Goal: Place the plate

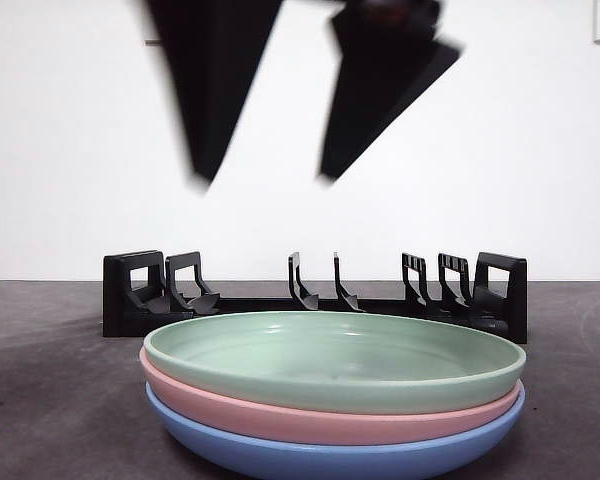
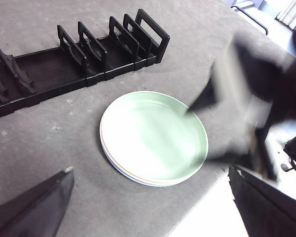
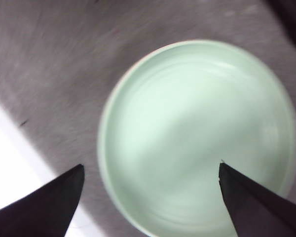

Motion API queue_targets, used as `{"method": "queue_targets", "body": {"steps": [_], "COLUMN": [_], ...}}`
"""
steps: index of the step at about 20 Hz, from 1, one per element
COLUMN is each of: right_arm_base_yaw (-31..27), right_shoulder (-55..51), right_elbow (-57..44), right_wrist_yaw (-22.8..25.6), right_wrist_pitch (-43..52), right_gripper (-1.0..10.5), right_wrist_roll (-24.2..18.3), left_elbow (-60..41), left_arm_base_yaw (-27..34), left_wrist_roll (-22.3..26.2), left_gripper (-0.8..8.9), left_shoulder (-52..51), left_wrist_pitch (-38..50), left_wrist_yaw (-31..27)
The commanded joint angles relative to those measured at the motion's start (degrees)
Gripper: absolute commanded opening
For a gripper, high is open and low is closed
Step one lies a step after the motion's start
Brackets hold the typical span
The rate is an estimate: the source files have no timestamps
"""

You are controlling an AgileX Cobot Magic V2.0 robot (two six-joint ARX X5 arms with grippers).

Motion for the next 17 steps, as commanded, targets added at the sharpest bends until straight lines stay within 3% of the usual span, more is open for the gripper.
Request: {"method": "queue_targets", "body": {"steps": [1, 4, 8, 10, 14, 17], "right_arm_base_yaw": [-4.44, -13.09, -24.20, -28.39, -32.68, -32.79], "right_shoulder": [-3.72, -10.49, -21.35, -26.95, -37.40, -43.65], "right_elbow": [0.94, -0.11, -5.75, -9.57, -16.35, -17.86], "right_wrist_yaw": [-1.18, -1.66, -10.73, -15.85, -22.86, -25.09], "right_wrist_pitch": [-2.62, -5.51, -5.14, -4.24, -3.54, -3.34], "right_gripper": [4.3, 4.3, 4.3, 4.3, 4.3, 4.3], "right_wrist_roll": [0.90, -2.14, -7.98, -8.81, -8.68, -8.35], "left_elbow": [1.25, 1.05, 0.52, 0.44, 0.42, 0.42], "left_arm_base_yaw": [-0.46, -0.46, -0.46, -0.46, -0.46, -0.46], "left_wrist_roll": [0.57, 0.57, 0.44, 0.33, -1.16, -1.18], "left_gripper": [4.98, 4.98, 4.98, 4.97, 4.96, 4.89], "left_shoulder": [0.39, 0.39, 0.39, 0.42, 0.42, 0.46], "left_wrist_pitch": [0.68, 0.72, 0.66, 0.66, 0.66, 0.66], "left_wrist_yaw": [-0.17, -0.15, -0.17, -0.26, -1.55, -1.92]}}
